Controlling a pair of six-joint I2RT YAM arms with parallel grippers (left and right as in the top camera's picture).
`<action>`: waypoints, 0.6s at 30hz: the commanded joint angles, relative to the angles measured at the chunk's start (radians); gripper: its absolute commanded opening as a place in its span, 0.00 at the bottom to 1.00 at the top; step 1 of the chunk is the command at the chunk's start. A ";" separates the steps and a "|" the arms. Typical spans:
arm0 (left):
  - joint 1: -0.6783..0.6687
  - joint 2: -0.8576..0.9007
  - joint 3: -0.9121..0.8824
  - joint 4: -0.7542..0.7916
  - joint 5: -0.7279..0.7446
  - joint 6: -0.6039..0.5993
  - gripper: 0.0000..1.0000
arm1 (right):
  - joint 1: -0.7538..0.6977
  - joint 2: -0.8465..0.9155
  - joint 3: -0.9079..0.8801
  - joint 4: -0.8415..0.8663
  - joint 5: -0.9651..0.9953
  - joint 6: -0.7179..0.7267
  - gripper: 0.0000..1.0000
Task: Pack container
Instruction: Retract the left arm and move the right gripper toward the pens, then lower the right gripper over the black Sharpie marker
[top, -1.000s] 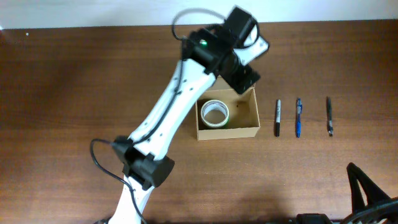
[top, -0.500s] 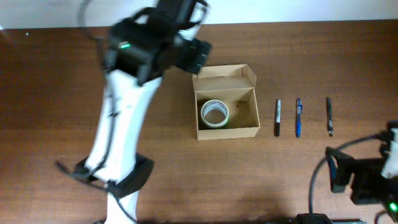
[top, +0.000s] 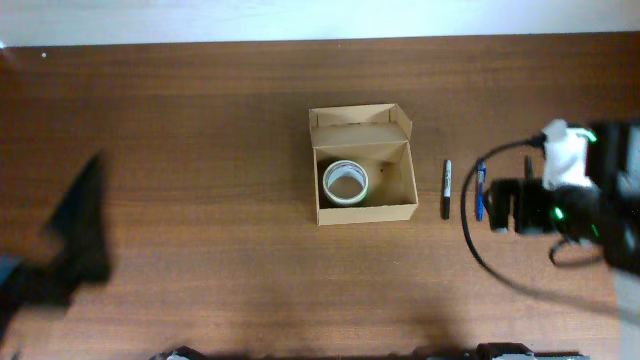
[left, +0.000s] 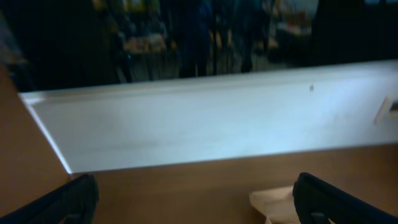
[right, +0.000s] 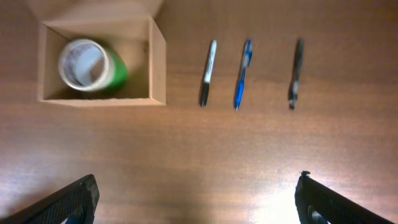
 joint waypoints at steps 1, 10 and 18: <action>0.000 -0.048 -0.069 -0.003 -0.045 -0.016 1.00 | 0.008 0.141 -0.014 0.002 0.012 0.016 0.99; 0.000 -0.172 -0.287 0.014 -0.064 -0.020 1.00 | 0.008 0.617 -0.014 0.062 0.013 0.015 0.99; 0.000 -0.175 -0.352 0.040 -0.064 -0.020 0.99 | 0.009 0.763 -0.014 0.216 0.002 0.021 0.86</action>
